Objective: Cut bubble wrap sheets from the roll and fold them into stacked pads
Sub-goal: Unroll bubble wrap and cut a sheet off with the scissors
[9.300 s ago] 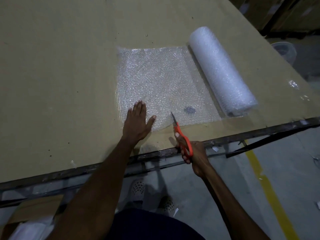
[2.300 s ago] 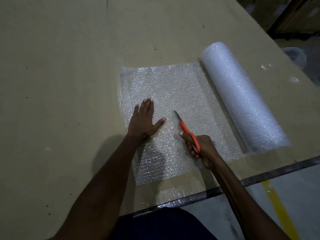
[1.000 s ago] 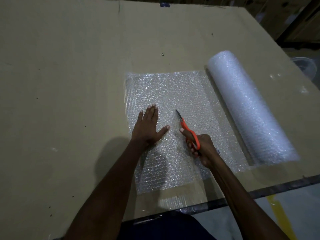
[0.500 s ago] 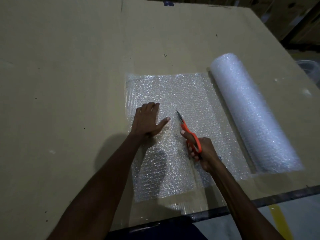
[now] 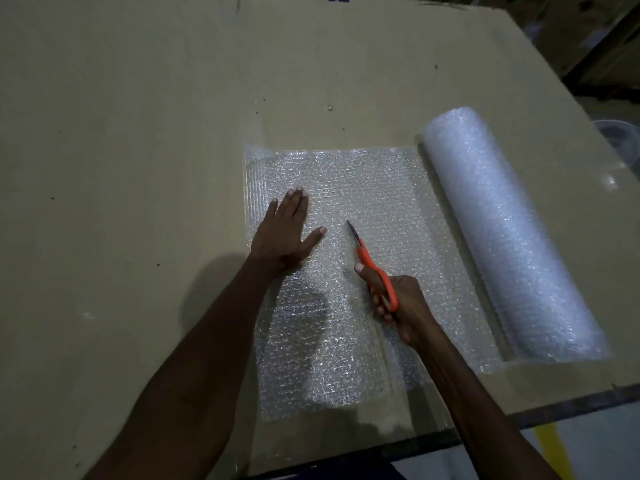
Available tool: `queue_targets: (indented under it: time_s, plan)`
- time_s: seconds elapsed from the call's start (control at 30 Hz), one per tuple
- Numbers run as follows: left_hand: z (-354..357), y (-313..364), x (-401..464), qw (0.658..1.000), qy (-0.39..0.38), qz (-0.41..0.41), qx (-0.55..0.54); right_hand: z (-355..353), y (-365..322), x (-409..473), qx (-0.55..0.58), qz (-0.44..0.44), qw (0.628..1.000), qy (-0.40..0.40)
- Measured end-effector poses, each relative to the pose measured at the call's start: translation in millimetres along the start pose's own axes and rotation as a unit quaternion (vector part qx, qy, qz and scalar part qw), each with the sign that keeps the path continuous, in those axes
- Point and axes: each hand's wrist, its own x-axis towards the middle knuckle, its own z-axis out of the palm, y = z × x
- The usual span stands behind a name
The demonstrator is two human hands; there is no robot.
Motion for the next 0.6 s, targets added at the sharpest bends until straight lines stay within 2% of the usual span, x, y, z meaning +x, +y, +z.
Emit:
queue_targets:
  time_s: [0.6]
  plan:
    - [1.2, -0.7, 0.0, 1.0, -0.009, -0.01, -0.027, 15.1, -17.7, 17.5, 0.005, 0.0, 1.0, -0.001]
